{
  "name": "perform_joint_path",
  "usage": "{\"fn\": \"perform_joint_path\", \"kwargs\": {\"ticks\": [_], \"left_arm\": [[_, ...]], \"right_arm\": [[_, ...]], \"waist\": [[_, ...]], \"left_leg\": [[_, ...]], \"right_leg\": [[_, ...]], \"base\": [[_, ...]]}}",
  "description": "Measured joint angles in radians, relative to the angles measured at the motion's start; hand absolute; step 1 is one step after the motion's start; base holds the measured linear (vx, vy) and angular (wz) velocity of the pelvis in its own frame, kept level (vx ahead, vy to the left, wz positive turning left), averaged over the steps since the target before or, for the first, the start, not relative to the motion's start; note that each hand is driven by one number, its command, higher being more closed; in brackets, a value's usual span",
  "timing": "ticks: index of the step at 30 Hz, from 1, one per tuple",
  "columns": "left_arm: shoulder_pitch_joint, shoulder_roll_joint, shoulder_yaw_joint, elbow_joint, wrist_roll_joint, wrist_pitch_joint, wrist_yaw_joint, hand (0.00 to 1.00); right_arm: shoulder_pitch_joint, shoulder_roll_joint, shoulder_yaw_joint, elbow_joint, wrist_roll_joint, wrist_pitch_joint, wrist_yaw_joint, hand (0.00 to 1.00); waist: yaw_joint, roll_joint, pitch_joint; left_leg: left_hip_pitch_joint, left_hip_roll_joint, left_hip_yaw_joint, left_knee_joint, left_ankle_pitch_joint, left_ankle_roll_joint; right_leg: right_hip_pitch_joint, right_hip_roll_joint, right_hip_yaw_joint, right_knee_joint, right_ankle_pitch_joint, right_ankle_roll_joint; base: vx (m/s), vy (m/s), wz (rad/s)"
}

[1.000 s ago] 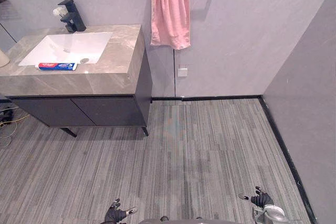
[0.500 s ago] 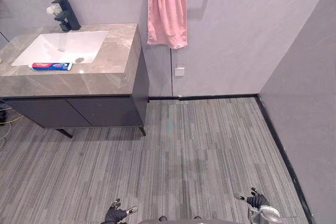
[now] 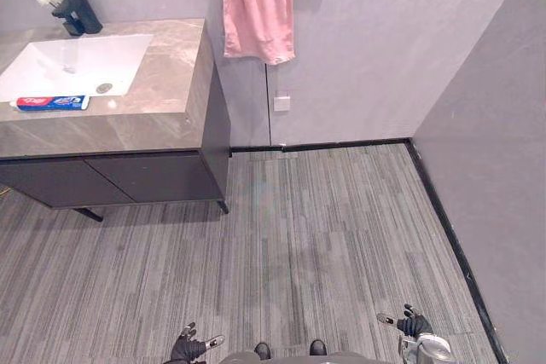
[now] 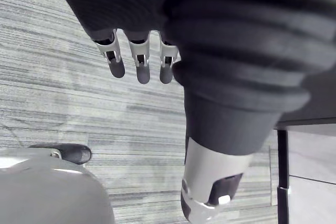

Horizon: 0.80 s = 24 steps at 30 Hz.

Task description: Organize washtable

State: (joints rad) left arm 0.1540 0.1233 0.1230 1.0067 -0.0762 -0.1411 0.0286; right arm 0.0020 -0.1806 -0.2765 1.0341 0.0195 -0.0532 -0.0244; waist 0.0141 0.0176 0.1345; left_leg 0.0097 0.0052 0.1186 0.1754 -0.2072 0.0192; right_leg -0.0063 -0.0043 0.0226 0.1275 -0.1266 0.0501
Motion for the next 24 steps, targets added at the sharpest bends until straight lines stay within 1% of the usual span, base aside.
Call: {"fn": "perform_joint_path", "kwargs": {"ticks": [1, 2, 3, 4, 5, 6, 7, 8, 9, 10, 11, 12, 13, 14, 15, 16, 17, 19, 20, 21, 22, 23, 24], "left_arm": [[0.0, 0.0, -0.002, -0.002, 0.0, 0.0, 0.0, 0.0], [0.0, 0.001, -0.005, -0.004, 0.0, 0.0, 0.0, 0.0], [0.0, 0.001, -0.009, -0.008, 0.0, 0.0, 0.0, 0.0], [-0.001, 0.007, -0.018, -0.017, 0.0, 0.0, 0.0, 0.0], [-0.002, 0.013, -0.027, -0.021, 0.0, 0.0, 0.001, 0.0], [-0.011, 0.029, -0.045, -0.03, 0.0, 0.0, 0.002, 0.0], [-0.017, 0.036, -0.045, -0.036, 0.0, 0.0, 0.004, 0.0], [-0.016, 0.039, -0.045, -0.037, 0.0, 0.0, 0.007, 0.0], [-0.022, 0.041, -0.046, -0.039, -0.001, 0.0, 0.015, 0.0], [-0.03, 0.04, -0.046, -0.048, 0.0, 0.0, 0.018, 0.0], [-0.035, 0.038, -0.048, -0.052, 0.0, 0.0, 0.018, 0.0], [-0.049, 0.036, -0.053, -0.053, -0.001, 0.0, 0.018, 0.0], [-0.06, 0.037, -0.059, -0.054, -0.001, 0.0, 0.018, 0.0], [-0.07, 0.047, -0.084, -0.055, -0.001, -0.002, 0.019, 0.0], [-0.072, 0.046, -0.087, -0.055, 0.0, -0.002, 0.018, 0.0], [-0.073, 0.037, -0.086, -0.051, -0.001, -0.001, 0.018, 0.0], [-0.078, 0.027, -0.087, -0.054, 0.0, -0.002, 0.017, 0.0], [-0.091, 0.012, -0.082, -0.054, 0.001, -0.002, 0.017, 0.0], [-0.091, -0.001, -0.077, -0.055, 0.001, -0.002, 0.017, 0.0], [-0.082, -0.004, -0.076, -0.056, 0.001, -0.001, 0.016, 0.0], [-0.08, -0.003, -0.075, -0.058, 0.001, -0.001, 0.016, 0.0], [-0.076, -0.001, -0.075, -0.078, 0.001, 0.0, 0.017, 0.0], [-0.075, -0.002, -0.076, -0.11, 0.001, -0.001, 0.017, 0.0]], "right_arm": [[-0.006, 0.0, 0.0, 0.0, 0.0, 0.0, 0.0, 0.0], [-0.012, 0.0, 0.0, 0.0, 0.0, 0.0, -0.001, 0.0], [-0.013, 0.0, 0.0, -0.001, 0.0, 0.001, -0.002, 0.0], [-0.015, 0.004, 0.001, -0.002, 0.0, 0.001, -0.002, 0.0], [-0.015, 0.006, 0.002, -0.002, 0.0, 0.001, -0.002, 0.0], [-0.015, 0.013, 0.003, -0.001, 0.0, 0.003, -0.002, 0.0], [-0.016, 0.015, 0.009, 0.0, 0.0, 0.007, -0.002, 0.0], [-0.018, 0.014, 0.016, -0.001, 0.0, 0.007, -0.002, 0.0], [-0.023, 0.014, 0.025, -0.001, 0.0, 0.007, -0.002, 0.0], [-0.032, 0.01, 0.036, -0.001, 0.0, 0.008, -0.002, 0.0], [-0.037, 0.007, 0.043, -0.001, 0.0, 0.009, -0.003, 0.0], [-0.044, 0.004, 0.044, -0.001, 0.0, 0.009, -0.003, 0.0], [-0.049, 0.003, 0.044, -0.002, 0.0, 0.009, -0.003, 0.0], [-0.041, 0.004, 0.045, -0.003, 0.0, 0.01, -0.007, 0.0], [-0.036, 0.003, 0.044, -0.002, 0.001, 0.011, -0.012, 0.0], [-0.029, -0.001, 0.042, -0.002, 0.003, 0.013, -0.017, 0.0], [-0.026, 0.002, 0.039, -0.014, 0.006, 0.013, -0.02, 0.0], [-0.028, 0.001, 0.038, -0.03, 0.006, 0.012, -0.02, 0.0], [-0.027, 0.003, 0.041, -0.032, 0.009, 0.013, -0.021, 0.0], [-0.017, 0.014, 0.049, -0.043, 0.012, 0.012, -0.022, 0.0], [-0.013, 0.021, 0.052, -0.049, 0.014, 0.01, -0.023, 0.0], [-0.015, 0.03, 0.059, -0.053, 0.029, 0.004, -0.027, 0.0], [-0.015, 0.034, 0.059, -0.072, 0.035, -0.001, -0.035, 0.0]], "waist": [[0.0, 0.001, 0.003], [-0.001, 0.001, 0.007], [0.001, 0.003, 0.009], [0.0, 0.004, 0.016], [0.0, 0.004, 0.018], [-0.001, -0.005, 0.03], [0.003, -0.006, 0.032], [0.001, -0.004, 0.032], [-0.003, 0.004, 0.038], [-0.006, 0.003, 0.044], [-0.009, 0.015, 0.049], [-0.016, 0.029, 0.056], [-0.028, 0.024, 0.057], [-0.039, 0.013, 0.06], [-0.048, -0.009, 0.053], [-0.055, -0.004, 0.05], [-0.055, 0.007, 0.043], [-0.053, 0.02, 0.048], [-0.053, 0.031, 0.056], [-0.049, 0.034, 0.059], [-0.047, 0.03, 0.061], [-0.03, 0.018, 0.068], [-0.01, 0.009, 0.068]], "left_leg": [[-0.005, -0.003, 0.006, 0.017, -0.013, 0.002], [-0.004, -0.012, 0.016, 0.042, -0.035, 0.013], [-0.002, -0.017, 0.02, 0.059, -0.05, 0.019], [0.005, -0.026, 0.022, 0.073, -0.064, 0.03], [0.013, -0.03, 0.019, 0.075, -0.069, 0.037], [0.045, -0.042, 0.017, 0.069, -0.079, 0.05], [0.06, -0.042, 0.014, 0.069, -0.094, 0.049], [0.069, -0.039, 0.012, 0.066, -0.099, 0.048], [0.084, -0.031, 0.009, 0.059, -0.107, 0.045], [0.108, -0.01, 0.008, 0.045, -0.112, 0.037], [0.114, 0.003, 0.004, 0.039, -0.114, 0.032], [0.126, 0.029, -0.006, 0.025, -0.117, 0.025], [0.146, 0.049, -0.022, -0.002, -0.112, 0.001], [0.165, 0.046, -0.042, -0.012, -0.112, -0.023], [0.183, 0.045, -0.053, -0.011, -0.122, -0.039], [0.202, 0.061, -0.073, -0.005, -0.133, -0.057], [0.171, 0.09, -0.092, 0.064, -0.116, -0.089], [0.1, 0.107, -0.098, 0.238, -0.09, -0.132], [0.023, 0.136, -0.11, 0.445, -0.039, -0.169], [-0.04, 0.175, -0.107, 0.654, -0.034, -0.164], [-0.067, 0.193, -0.093, 0.733, -0.042, -0.151], [-0.122, 0.214, -0.058, 0.84, -0.057, -0.128], [-0.197, 0.215, -0.036, 0.873, -0.069, -0.108]], "right_leg": [[-0.022, -0.004, 0.006, 0.051, -0.026, 0.009], [-0.063, -0.018, 0.005, 0.158, -0.074, 0.028], [-0.096, -0.028, 0.0, 0.248, -0.099, 0.049], [-0.145, -0.043, -0.013, 0.38, -0.114, 0.068], [-0.172, -0.052, -0.027, 0.444, -0.115, 0.07], [-0.22, -0.077, -0.061, 0.557, -0.137, 0.07], [-0.247, -0.091, -0.103, 0.591, -0.164, 0.054], [-0.258, -0.095, -0.12, 0.585, -0.173, 0.048], [-0.283, -0.096, -0.156, 0.553, -0.176, 0.045], [-0.305, -0.082, -0.187, 0.497, -0.173, 0.039], [-0.32, -0.069, -0.201, 0.467, -0.171, 0.037], [-0.344, -0.048, -0.217, 0.413, -0.152, 0.017], [-0.368, -0.026, -0.215, 0.329, -0.1, 0.003], [-0.374, -0.03, -0.207, 0.259, -0.024, -0.015], [-0.373, -0.037, -0.21, 0.258, 0.036, -0.037], [-0.368, -0.038, -0.217, 0.295, 0.059, -0.071], [-0.36, -0.021, -0.241, 0.306, 0.021, -0.094], [-0.315, 0.006, -0.249, 0.264, 0.005, -0.114], [-0.236, 0.033, -0.253, 0.205, -0.003, -0.127], [-0.138, 0.061, -0.253, 0.144, -0.008, -0.136], [-0.093, 0.069, -0.25, 0.12, -0.011, -0.141], [-0.022, 0.074, -0.234, 0.083, -0.017, -0.15], [0.023, 0.073, -0.211, 0.047, -0.022, -0.155]], "base": [[0.04, 0.095, -0.23], [0.03, 0.089, -0.17], [0.04, 0.118, -0.1], [0.03, 0.086, 0.0], [0.09, 0.098, 0.07], [0.14, 0.073, 0.06], [0.17, 0.063, 0.03], [0.19, 0.038, 0.03], [0.23, 0.007, 0.04], [0.32, -0.027, 0.04], [0.29, -0.051, 0.07], [0.33, -0.08, 0.22], [0.37, -0.109, 0.45], [0.41, -0.133, 0.53], [0.47, -0.182, 0.51], [0.6, -0.274, 0.32], [0.59, -0.289, 0.18], [0.44, -0.219, 0.05], [0.5, -0.211, 0.08], [0.59, -0.229, 0.06], [0.54, -0.188, -0.09], [0.47, -0.152, -0.24], [0.34, -0.092, -0.33]]}}
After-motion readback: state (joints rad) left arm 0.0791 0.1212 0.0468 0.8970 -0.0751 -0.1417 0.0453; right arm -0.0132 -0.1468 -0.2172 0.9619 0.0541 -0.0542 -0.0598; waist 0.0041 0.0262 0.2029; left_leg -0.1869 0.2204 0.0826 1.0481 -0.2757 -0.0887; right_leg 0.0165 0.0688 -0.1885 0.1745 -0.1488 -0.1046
